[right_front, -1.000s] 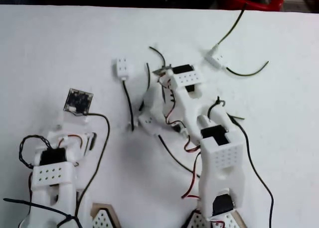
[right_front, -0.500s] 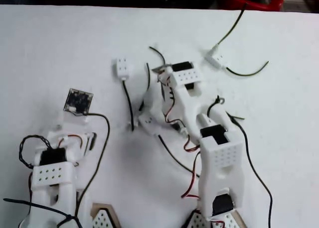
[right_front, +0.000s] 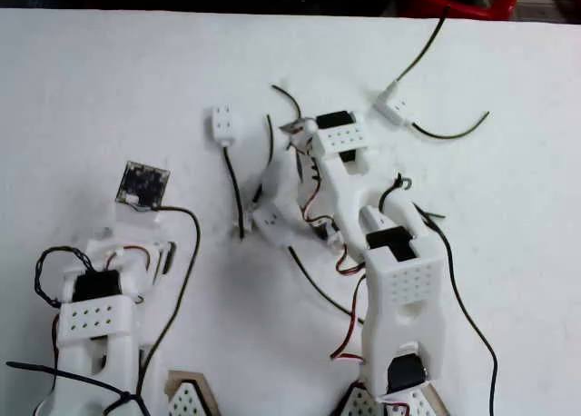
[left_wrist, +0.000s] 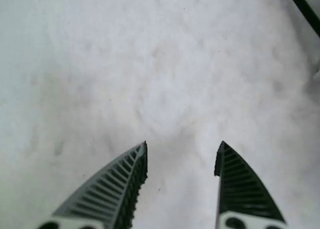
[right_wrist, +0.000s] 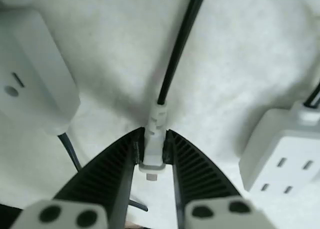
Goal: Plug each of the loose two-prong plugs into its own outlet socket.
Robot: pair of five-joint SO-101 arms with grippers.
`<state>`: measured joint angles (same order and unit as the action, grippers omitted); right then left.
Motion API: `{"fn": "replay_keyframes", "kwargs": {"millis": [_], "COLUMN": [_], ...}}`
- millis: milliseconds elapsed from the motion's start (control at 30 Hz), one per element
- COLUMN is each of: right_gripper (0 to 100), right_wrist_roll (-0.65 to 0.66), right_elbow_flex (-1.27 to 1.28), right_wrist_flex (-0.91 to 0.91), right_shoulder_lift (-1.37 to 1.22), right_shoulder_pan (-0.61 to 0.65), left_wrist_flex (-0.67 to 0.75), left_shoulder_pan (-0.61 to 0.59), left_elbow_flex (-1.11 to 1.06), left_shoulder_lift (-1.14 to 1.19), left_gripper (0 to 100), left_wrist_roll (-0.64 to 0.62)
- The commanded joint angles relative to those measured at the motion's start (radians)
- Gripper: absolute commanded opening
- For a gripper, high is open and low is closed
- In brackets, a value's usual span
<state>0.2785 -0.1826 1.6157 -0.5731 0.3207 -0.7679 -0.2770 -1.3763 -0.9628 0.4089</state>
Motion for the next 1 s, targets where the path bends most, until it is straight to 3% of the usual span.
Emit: {"fn": "replay_keyframes", "kwargs": {"millis": [0, 200, 367, 500, 600, 967], "right_gripper": [1.7, 1.7, 1.7, 1.7, 1.7, 1.7], "right_wrist_roll": [0.044, 0.052, 0.046, 0.041, -0.034, -0.218], "right_elbow_flex": [-0.035, 0.066, 0.256, 0.457, 0.615, 0.973], "right_wrist_flex": [0.082, 0.094, 0.051, -0.108, -0.257, -0.739], "right_shoulder_lift": [0.068, 0.334, 0.616, 0.832, 0.964, 1.214], "right_shoulder_pan": [0.001, 0.010, 0.088, 0.148, 0.196, 0.315], "left_wrist_flex": [0.017, 0.018, 0.018, 0.018, 0.048, 0.163], "left_shoulder_pan": [-0.007, -0.007, -0.002, -0.002, -0.005, 0.001], "left_elbow_flex": [0.006, 0.006, 0.006, 0.012, 0.014, 0.147], "left_shoulder_lift": [-0.021, -0.021, -0.021, -0.021, -0.022, -0.022], "left_gripper": [23, 23, 23, 23, 23, 23], "left_wrist_roll": [0.011, 0.011, 0.006, 0.003, -0.003, -0.295]}}
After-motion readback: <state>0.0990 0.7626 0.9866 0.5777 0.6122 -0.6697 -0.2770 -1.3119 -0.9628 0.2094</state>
